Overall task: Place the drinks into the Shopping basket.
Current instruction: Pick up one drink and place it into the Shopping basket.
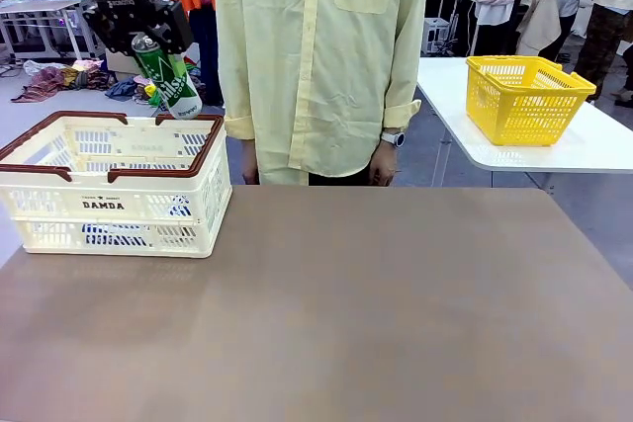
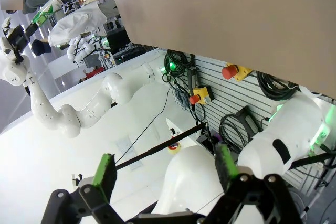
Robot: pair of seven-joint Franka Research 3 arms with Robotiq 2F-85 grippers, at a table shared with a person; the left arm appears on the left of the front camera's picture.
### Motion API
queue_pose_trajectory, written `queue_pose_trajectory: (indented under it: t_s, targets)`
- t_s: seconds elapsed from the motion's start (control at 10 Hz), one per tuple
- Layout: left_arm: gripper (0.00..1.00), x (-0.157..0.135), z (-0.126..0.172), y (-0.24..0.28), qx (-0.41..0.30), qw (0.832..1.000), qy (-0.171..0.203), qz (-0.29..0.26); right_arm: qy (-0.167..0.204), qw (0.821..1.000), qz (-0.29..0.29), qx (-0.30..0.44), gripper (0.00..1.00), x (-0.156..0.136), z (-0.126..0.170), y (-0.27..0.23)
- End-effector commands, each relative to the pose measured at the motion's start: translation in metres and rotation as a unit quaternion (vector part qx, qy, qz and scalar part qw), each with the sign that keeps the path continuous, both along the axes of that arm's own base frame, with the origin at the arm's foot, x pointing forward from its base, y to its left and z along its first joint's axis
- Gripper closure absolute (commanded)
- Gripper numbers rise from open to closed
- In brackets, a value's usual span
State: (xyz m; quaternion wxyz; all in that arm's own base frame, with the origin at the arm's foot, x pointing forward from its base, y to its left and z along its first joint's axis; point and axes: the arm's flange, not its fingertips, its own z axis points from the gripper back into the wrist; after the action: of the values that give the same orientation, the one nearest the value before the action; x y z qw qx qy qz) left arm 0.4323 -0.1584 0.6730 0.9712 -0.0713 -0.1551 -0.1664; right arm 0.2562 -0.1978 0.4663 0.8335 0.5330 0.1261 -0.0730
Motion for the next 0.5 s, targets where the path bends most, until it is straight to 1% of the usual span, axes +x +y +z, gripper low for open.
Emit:
queue_pose_trajectory:
  t_s: [0.0, 0.1, 0.2, 0.3, 0.4]
  targets:
    - [1.00, 0.042, -0.008, 0.027, 0.024, 0.999, 0.038, 0.013, -0.005, 1.000, 0.004, 0.002, 0.00, -0.002, 0.003, -0.001]
    - [1.00, 0.070, -0.024, 0.053, 0.031, 0.998, 0.050, 0.017, -0.005, 1.000, 0.004, 0.002, 0.00, -0.002, 0.003, -0.001]
    - [1.00, 0.088, -0.046, 0.076, 0.016, 0.998, 0.057, 0.006, -0.005, 1.000, 0.004, 0.002, 0.00, -0.002, 0.003, -0.001]
    - [1.00, 0.102, -0.073, 0.096, 0.022, 0.998, 0.051, 0.021, -0.005, 1.000, 0.004, 0.002, 0.00, -0.002, 0.003, -0.001]
    - [1.00, 0.116, -0.102, 0.113, 0.020, 0.998, 0.052, 0.009, -0.005, 1.000, 0.004, 0.002, 0.00, -0.002, 0.003, -0.001]
